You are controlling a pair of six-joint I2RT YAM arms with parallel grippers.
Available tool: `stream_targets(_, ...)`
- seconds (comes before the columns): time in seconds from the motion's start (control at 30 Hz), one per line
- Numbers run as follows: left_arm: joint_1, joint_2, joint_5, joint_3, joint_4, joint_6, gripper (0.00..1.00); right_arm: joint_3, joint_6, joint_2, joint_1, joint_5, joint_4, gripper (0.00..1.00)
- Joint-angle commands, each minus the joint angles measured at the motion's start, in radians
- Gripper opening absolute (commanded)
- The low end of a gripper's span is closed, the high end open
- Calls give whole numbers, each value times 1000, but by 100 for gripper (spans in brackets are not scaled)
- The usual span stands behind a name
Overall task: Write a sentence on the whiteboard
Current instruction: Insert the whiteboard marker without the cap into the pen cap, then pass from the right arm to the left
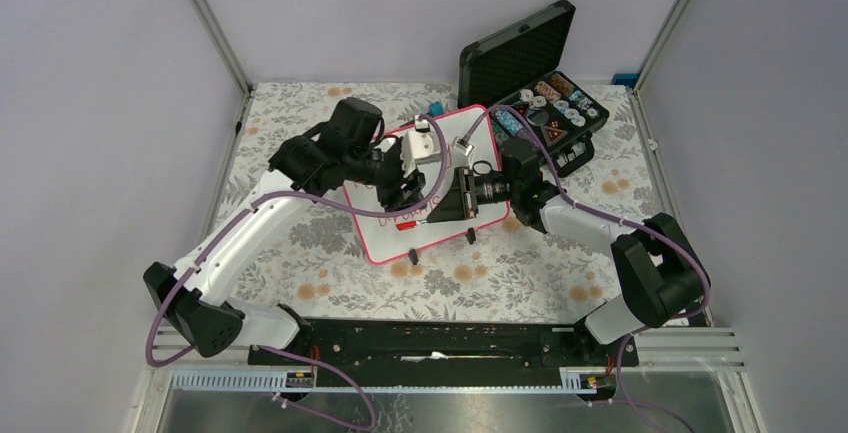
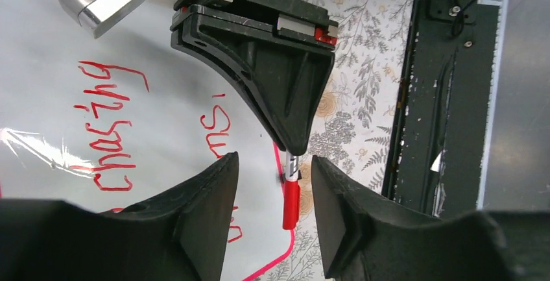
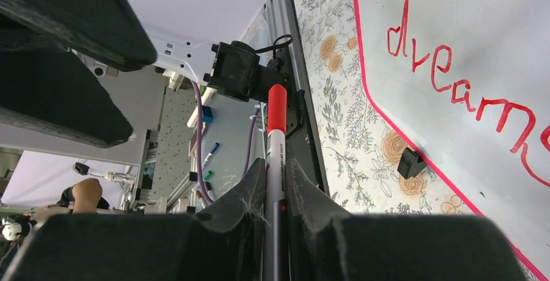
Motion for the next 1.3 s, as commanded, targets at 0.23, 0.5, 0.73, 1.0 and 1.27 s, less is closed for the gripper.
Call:
stream_targets(0.23,381,-128,535,-120,173,-246,54,39,104,-79,-61,-56,119,0)
stream_targets(0.5,476,-246,688,-374,456,-491,54,65,190,-129,-70,-86,190,0)
stream_targets(0.73,471,-247,727,-430,498,-559,57,55,293,-129,-69,-109,309,0)
stream_targets(1.0,420,-227,707,-450,532,-581,58,41,335,-122,-66,-116,363,0)
stream_targets(1.27,357,-192,687,-433,545,-588,55,37,327,-112,-50,-115,358,0)
